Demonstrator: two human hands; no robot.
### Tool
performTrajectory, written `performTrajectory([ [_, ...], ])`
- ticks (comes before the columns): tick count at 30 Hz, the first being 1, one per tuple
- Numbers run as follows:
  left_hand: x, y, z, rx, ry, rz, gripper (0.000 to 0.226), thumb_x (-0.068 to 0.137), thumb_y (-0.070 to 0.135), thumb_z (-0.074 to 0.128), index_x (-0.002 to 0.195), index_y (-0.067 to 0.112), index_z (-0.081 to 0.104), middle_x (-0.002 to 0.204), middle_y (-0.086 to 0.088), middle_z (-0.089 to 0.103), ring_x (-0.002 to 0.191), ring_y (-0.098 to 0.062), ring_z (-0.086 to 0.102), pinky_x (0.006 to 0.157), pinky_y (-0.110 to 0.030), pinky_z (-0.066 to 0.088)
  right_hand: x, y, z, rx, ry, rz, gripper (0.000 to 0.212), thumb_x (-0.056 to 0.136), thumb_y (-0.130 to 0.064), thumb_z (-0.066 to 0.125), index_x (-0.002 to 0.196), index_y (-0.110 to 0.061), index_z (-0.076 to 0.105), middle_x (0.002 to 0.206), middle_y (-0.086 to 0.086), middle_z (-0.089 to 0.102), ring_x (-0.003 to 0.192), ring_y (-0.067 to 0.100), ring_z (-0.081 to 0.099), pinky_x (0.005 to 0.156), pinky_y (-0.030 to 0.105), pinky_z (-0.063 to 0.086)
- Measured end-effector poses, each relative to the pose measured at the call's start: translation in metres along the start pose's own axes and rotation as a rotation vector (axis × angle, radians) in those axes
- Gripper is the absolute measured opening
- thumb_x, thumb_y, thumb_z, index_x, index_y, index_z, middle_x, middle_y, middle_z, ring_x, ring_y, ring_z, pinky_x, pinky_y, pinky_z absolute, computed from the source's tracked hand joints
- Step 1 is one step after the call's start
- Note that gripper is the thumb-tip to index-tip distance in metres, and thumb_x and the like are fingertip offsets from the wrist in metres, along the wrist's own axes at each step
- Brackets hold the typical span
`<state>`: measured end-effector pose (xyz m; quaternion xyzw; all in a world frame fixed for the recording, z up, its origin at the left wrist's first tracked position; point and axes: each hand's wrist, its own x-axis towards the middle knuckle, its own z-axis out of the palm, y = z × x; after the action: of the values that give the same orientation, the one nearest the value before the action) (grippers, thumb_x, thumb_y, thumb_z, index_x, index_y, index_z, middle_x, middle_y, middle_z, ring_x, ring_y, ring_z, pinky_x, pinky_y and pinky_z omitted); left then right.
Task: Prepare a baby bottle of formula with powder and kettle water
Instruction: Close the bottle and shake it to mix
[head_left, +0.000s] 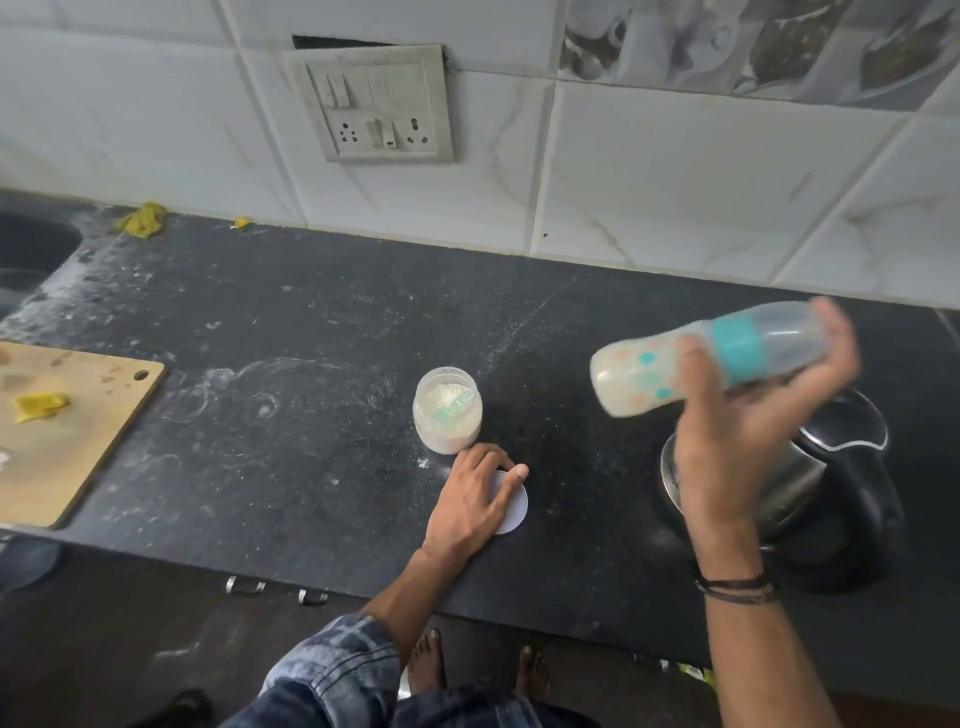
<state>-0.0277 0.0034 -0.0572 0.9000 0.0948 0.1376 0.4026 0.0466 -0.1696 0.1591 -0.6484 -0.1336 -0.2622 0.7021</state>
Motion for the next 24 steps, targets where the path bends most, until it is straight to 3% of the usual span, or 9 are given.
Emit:
performTrajectory([
  [3,0.0,-0.001,0.0,0.005,0.009,-0.004,0.039,0.102,0.053,0.045,0.096,0.02,0.066,0.107,0.01,0.059,0.107,-0.006,0.05,0.099,-0.009,0.029,0.003,0.0,0.004,-0.015,0.101,-0.049,0.077,0.093,0.006,0.067,0.146,0.012,0.012,0.14,0.013,0.034,0.115,-0.001,0.055,0.092,0.022,0.053],
  [6,-0.001,-0.002,0.0,0.004,0.003,0.006,0.039,0.103,0.054,0.045,0.096,0.021,0.066,0.108,0.01,0.059,0.107,-0.006,0.05,0.099,-0.013,0.033,-0.001,0.012,0.003,-0.139,-0.204,0.061,0.08,0.086,-0.008,0.081,0.148,-0.01,0.029,0.137,-0.015,0.048,0.109,0.004,0.061,0.088,0.033,0.058],
  [7,-0.001,-0.002,0.0,0.0,-0.002,0.007,0.039,0.103,0.053,0.045,0.096,0.021,0.066,0.108,0.01,0.059,0.107,-0.007,0.05,0.098,-0.012,0.032,-0.003,0.014,0.0,-0.118,-0.222,0.08,0.08,0.085,-0.011,0.083,0.147,-0.014,0.032,0.135,-0.015,0.05,0.107,0.007,0.063,0.086,0.033,0.058],
  [9,0.0,0.001,0.0,0.0,-0.002,0.003,0.039,0.103,0.053,0.045,0.096,0.02,0.066,0.107,0.01,0.06,0.107,-0.007,0.051,0.098,-0.01,0.03,-0.003,0.009,-0.001,-0.022,-0.08,0.063,0.079,0.088,-0.006,0.077,0.147,-0.009,0.025,0.135,-0.001,0.046,0.108,0.006,0.063,0.087,0.026,0.056],
  [12,0.001,0.001,-0.001,-0.002,0.007,-0.01,0.04,0.102,0.053,0.045,0.095,0.02,0.066,0.107,0.009,0.06,0.106,-0.007,0.051,0.098,-0.008,0.028,0.0,0.007,0.003,0.019,0.111,0.012,0.077,0.093,0.0,0.07,0.147,0.003,0.016,0.135,0.001,0.04,0.11,0.002,0.061,0.089,0.025,0.055],
  [14,-0.001,0.0,-0.001,0.005,0.009,-0.003,0.041,0.102,0.054,0.044,0.096,0.019,0.066,0.108,0.009,0.06,0.106,-0.007,0.051,0.098,-0.008,0.029,0.0,0.011,0.005,-0.059,-0.049,0.053,0.079,0.09,-0.007,0.077,0.148,-0.007,0.023,0.137,-0.005,0.047,0.111,0.011,0.062,0.088,0.033,0.058],
  [16,-0.001,-0.001,-0.001,0.003,-0.002,-0.002,0.04,0.102,0.054,0.044,0.097,0.02,0.066,0.109,0.009,0.06,0.107,-0.007,0.05,0.098,-0.008,0.028,-0.006,0.017,0.002,-0.093,-0.218,0.13,0.077,0.087,-0.009,0.08,0.147,-0.014,0.032,0.128,-0.021,0.052,0.102,0.008,0.063,0.085,0.03,0.058],
  [21,0.001,0.001,-0.001,-0.009,-0.009,-0.013,0.034,0.103,0.05,0.048,0.095,0.021,0.065,0.107,0.01,0.06,0.107,-0.007,0.051,0.099,-0.011,0.03,-0.004,0.009,0.005,0.084,0.109,0.116,0.073,0.094,-0.004,0.07,0.148,-0.004,0.02,0.132,0.002,0.047,0.105,0.009,0.061,0.089,0.031,0.056],
  [24,-0.001,-0.001,-0.001,-0.005,0.002,0.001,0.035,0.103,0.05,0.047,0.096,0.021,0.066,0.106,0.011,0.06,0.107,-0.007,0.051,0.099,-0.01,0.029,-0.008,0.015,0.01,-0.037,-0.153,0.145,0.074,0.089,-0.006,0.078,0.145,-0.013,0.03,0.128,-0.02,0.053,0.104,0.007,0.061,0.087,0.031,0.057],
])
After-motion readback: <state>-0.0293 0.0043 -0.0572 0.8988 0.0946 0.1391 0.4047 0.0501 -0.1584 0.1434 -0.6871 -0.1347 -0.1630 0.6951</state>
